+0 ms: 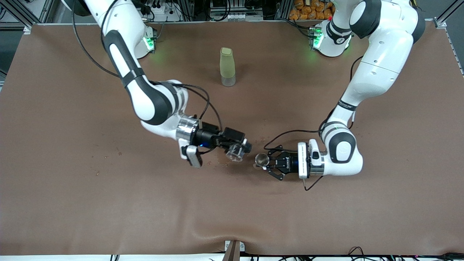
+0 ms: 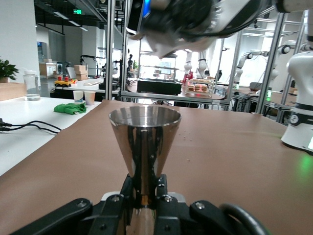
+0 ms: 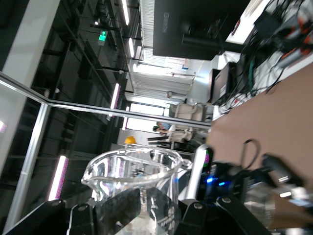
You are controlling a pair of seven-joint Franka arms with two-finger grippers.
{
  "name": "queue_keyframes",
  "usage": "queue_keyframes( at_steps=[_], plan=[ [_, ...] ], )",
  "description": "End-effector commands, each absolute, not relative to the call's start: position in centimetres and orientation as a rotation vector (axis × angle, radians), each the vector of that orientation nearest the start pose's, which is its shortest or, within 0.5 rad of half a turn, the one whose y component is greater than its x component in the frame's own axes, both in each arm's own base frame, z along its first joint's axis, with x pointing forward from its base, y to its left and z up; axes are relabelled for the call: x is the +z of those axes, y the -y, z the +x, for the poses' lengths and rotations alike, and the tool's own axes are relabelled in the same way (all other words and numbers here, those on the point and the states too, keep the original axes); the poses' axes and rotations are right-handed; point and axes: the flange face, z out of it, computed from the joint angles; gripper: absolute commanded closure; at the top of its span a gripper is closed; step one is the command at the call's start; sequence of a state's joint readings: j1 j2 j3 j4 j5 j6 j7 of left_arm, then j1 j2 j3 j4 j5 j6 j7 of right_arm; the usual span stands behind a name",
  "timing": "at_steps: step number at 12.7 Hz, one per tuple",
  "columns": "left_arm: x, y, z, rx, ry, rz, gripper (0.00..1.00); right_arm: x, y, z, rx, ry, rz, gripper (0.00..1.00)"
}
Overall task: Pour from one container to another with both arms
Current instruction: 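Carry the beaker back with the right gripper while the left gripper returns the jigger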
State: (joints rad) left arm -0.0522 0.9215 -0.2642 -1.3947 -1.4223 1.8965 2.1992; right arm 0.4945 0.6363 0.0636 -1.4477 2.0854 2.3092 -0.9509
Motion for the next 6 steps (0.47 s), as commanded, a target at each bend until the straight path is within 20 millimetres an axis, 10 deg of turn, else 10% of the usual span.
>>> queue_keyframes(
  at_steps=[1, 6],
  plan=[
    [21.0, 22.1, 68.4, 1.013, 1.299, 1.273, 1.0, 36.3, -36.5, 65.9, -0.498, 0.006, -1.645, 1.0],
    [20.2, 13.9, 68.7, 0.949, 1.386, 1.246, 1.0, 31.7, -27.9, 69.7, -0.579, 0.221, -1.691, 1.0]
  ],
)
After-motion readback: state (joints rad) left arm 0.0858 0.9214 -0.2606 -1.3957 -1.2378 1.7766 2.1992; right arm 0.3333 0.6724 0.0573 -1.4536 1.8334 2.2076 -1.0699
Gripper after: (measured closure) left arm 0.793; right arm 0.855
